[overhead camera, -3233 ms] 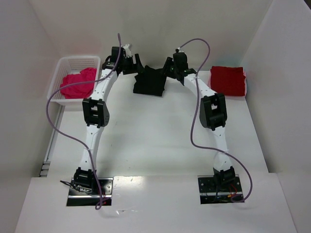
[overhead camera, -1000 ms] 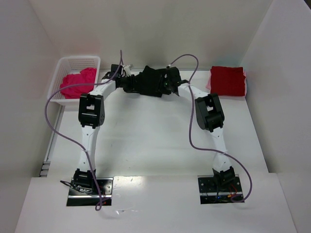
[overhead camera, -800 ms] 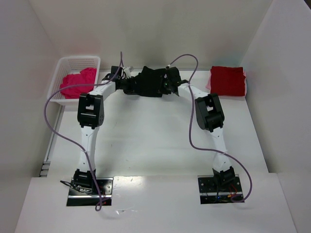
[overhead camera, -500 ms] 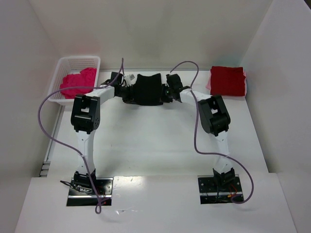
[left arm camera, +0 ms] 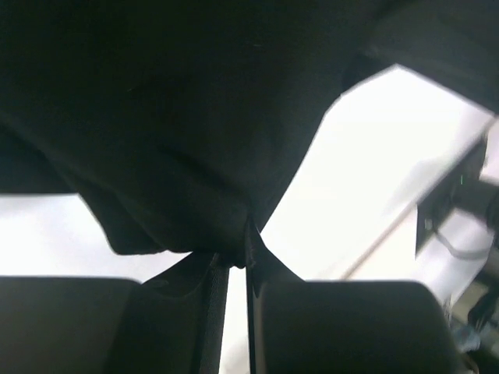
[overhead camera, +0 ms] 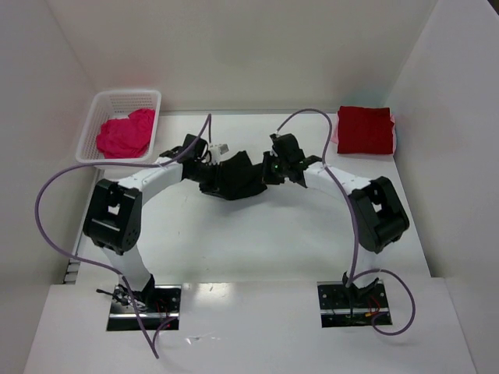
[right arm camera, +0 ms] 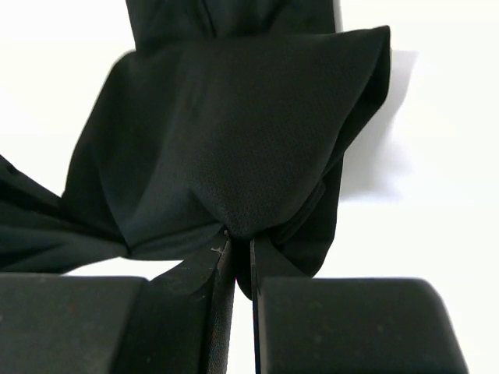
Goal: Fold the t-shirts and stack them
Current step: Fold the long partially folded tshirt into a neat square
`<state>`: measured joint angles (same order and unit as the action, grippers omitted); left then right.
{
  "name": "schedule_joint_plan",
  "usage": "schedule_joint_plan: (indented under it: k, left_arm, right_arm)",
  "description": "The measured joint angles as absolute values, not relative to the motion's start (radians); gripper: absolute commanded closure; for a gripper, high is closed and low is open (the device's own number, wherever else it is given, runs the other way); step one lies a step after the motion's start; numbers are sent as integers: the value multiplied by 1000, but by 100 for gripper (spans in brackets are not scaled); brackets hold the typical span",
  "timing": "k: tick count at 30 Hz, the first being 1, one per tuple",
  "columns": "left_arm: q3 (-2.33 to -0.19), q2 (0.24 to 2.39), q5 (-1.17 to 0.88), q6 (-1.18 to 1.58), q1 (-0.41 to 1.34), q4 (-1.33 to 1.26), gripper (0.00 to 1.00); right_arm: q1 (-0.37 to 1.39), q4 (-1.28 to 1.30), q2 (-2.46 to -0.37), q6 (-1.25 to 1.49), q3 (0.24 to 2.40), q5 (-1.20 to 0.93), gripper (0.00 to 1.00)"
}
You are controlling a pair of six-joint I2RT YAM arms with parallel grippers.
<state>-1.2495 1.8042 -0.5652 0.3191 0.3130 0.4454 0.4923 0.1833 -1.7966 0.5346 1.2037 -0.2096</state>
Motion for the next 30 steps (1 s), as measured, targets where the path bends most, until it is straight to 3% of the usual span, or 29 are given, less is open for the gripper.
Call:
schedule_joint_plan:
  k: [7,12,14,15,18,19,20,23,30]
  left_arm:
    - [-1086,1654,-546,341,353,498,82]
    - [-1009,1600,-545,348,369,533,66]
    - [-991,1573,-543,349,379,564,55]
    - [-984,1559,-543,350,384,582,41]
    - [-979,1512,-537,355,392,632,15]
    - [-981,1498,-533,356,392,647,11]
    - [-988,1487,-528,360,392,665,8]
    - [-1040,1470,-506,366,392,708,1]
    - [-1143,1497,-422,400,353,622,3]
  right_arm:
    - [564,231,-1625,590,1019,-215,84]
    - [593,276,-1528,627,947,-220,73]
    - [593,291,-1488,643,927,-209,44]
    - [593,298,-1472,653,920,-203,34]
    - [592,332,-1430,669,907,-184,14]
    - [592,342,-1418,668,905,-176,11]
    - [592,352,-1405,669,905,-166,0]
    - [591,369,-1365,672,905,-124,0]
    - [551,353,-1379,653,919,-58,0]
